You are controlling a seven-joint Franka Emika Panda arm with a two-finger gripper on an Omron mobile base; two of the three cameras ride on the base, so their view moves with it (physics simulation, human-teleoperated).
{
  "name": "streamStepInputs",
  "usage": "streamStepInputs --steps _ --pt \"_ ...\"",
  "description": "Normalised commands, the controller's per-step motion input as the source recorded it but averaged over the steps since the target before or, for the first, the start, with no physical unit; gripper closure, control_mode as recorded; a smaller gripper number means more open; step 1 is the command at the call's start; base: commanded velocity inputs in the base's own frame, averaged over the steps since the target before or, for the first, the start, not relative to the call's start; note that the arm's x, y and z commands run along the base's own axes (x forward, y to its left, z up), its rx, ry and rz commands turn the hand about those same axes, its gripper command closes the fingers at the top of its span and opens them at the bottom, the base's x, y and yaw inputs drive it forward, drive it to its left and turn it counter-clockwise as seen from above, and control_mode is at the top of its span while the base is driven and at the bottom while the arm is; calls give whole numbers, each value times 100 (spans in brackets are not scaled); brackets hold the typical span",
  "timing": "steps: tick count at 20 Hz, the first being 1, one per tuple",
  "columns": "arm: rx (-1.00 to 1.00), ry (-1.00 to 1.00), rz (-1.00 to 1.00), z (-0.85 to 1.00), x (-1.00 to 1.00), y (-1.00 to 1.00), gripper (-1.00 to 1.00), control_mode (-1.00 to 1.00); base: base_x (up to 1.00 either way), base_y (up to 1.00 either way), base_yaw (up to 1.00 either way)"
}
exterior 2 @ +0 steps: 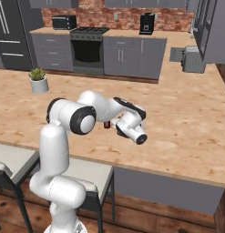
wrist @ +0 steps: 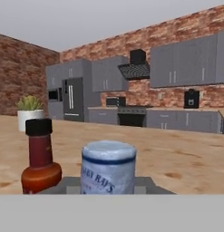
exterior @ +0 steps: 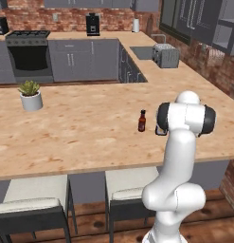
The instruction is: The dining table condiment station is running low on condiment bottle. Refill the condiment station by opening the cabinet and taking the condiment bottle from the cabinet and placing it on the dining table.
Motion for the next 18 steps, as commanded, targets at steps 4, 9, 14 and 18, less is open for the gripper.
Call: streamStepInputs --steps 4,9,14,18 --pt "-4 -7 1 -37 -18 0 100 -100 0 0 0" --pt "-3 -5 1 -30 -9 0 -100 -100 0 0 0" --pt "0 -3 0 -11 -8 0 -100 -100 0 0 0" --pt "0 -2 0 -2 -7 0 -100 -100 0 0 0"
